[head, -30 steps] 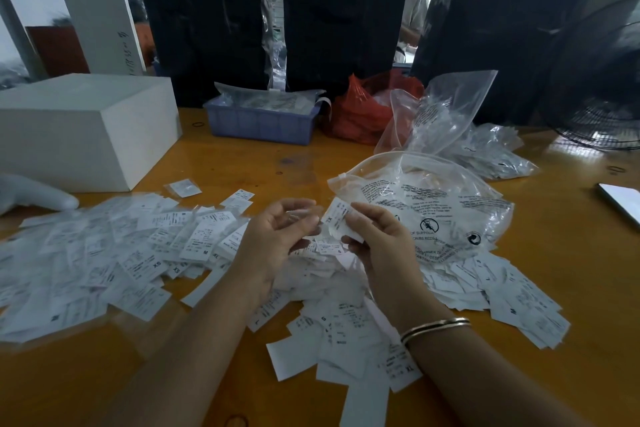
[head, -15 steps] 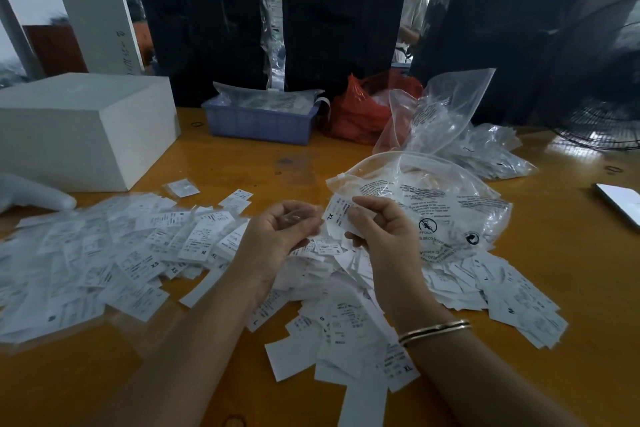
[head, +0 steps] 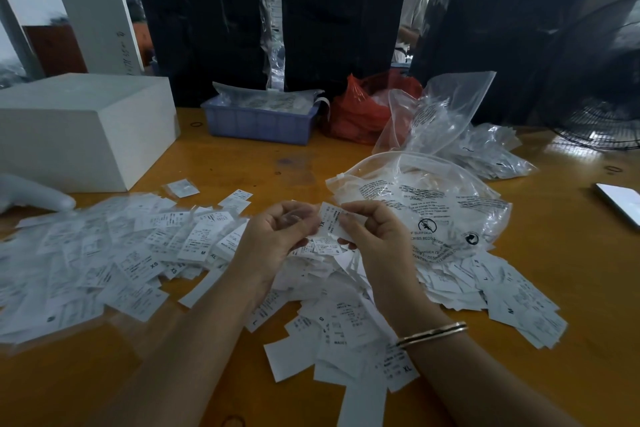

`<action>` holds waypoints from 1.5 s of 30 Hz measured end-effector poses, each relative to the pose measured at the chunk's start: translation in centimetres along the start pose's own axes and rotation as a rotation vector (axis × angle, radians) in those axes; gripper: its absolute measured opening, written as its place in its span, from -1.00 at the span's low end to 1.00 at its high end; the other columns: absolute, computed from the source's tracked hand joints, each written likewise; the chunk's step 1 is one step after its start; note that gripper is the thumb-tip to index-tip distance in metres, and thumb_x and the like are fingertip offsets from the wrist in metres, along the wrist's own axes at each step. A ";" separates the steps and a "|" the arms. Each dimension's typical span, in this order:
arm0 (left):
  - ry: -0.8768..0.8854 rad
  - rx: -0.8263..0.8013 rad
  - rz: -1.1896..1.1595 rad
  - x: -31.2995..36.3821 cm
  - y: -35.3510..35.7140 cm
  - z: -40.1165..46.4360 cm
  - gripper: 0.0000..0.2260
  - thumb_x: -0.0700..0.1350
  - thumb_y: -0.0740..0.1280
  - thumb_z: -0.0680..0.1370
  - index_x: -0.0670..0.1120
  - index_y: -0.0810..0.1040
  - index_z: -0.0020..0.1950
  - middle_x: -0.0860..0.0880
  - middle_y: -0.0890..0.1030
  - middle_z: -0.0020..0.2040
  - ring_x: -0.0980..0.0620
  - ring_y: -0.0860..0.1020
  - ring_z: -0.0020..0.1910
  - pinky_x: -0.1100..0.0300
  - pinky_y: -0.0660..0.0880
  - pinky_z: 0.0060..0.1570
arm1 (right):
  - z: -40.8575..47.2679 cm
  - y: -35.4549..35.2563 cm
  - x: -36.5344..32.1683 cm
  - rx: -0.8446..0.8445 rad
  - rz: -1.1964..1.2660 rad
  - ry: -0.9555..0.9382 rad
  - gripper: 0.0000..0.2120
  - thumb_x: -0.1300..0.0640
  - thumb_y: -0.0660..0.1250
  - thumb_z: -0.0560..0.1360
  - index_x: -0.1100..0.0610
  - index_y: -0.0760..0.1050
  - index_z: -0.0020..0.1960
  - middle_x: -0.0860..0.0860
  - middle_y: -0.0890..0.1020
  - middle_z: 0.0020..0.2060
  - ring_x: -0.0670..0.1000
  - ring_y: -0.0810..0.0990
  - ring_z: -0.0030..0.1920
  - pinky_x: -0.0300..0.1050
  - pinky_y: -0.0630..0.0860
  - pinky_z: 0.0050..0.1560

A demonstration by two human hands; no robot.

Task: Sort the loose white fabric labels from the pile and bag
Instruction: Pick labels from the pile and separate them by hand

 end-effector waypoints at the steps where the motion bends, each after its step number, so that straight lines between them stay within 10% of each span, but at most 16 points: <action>1: 0.002 0.004 0.006 0.0 0.0 0.0 -0.79 0.09 0.49 0.17 0.18 0.67 -0.22 0.10 0.69 -0.19 0.15 0.65 -0.18 0.36 0.51 -0.25 | 0.0 0.0 0.1 -0.018 -0.017 0.005 -0.85 0.32 0.36 0.48 0.09 0.57 -0.13 -0.02 0.66 -0.33 -0.09 0.60 -0.31 -0.29 0.54 -0.28; 12: 0.041 -0.064 0.348 0.3 0.4 -0.4 -0.67 0.26 0.38 0.22 0.12 0.61 -0.14 0.24 0.63 -0.33 0.32 0.58 -0.31 0.47 0.42 -0.38 | 0.3 0.2 0.0 -0.153 -0.257 -0.009 -0.73 0.24 0.36 0.50 -0.16 0.60 -0.12 -0.13 0.67 -0.33 -0.15 0.62 -0.34 -0.32 0.53 -0.30; 16: 0.021 0.029 0.360 0.2 -0.3 0.0 -0.94 0.03 0.47 0.40 0.12 0.61 -0.19 0.17 0.66 -0.29 0.29 0.60 -0.30 0.48 0.42 -0.40 | 0.4 0.0 0.5 -0.090 -0.084 0.072 -0.75 0.28 0.32 0.52 -0.02 0.52 0.10 -0.05 0.63 -0.24 -0.09 0.65 -0.27 -0.25 0.57 -0.21; 31: 0.099 -0.109 0.411 0.2 -0.1 -0.1 -0.81 -0.06 0.44 0.47 0.19 0.56 0.01 0.02 0.58 -0.43 0.10 0.54 -0.42 0.28 0.45 -0.35 | 0.0 0.8 1.2 -0.223 -0.220 0.114 -0.89 0.15 0.41 0.46 -0.05 0.65 -0.11 -0.10 0.68 -0.29 -0.16 0.62 -0.24 -0.25 0.58 -0.12; 45: -0.061 -0.172 0.106 -0.2 0.2 -0.3 -0.58 0.16 0.46 0.25 0.10 0.60 0.08 0.02 0.69 -0.07 -0.02 0.65 -0.02 0.08 0.57 0.01 | 0.8 -0.1 0.8 -0.191 -0.266 0.051 -0.74 0.36 0.37 0.45 -0.01 0.62 -0.11 -0.05 0.68 -0.29 -0.10 0.63 -0.25 -0.26 0.58 -0.20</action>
Point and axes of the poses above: each hand's wrist, its own z-axis towards the middle knuckle, its own y-axis out of the palm, x = y × z, the point moved 4 cm from there along z, towards the middle knuckle
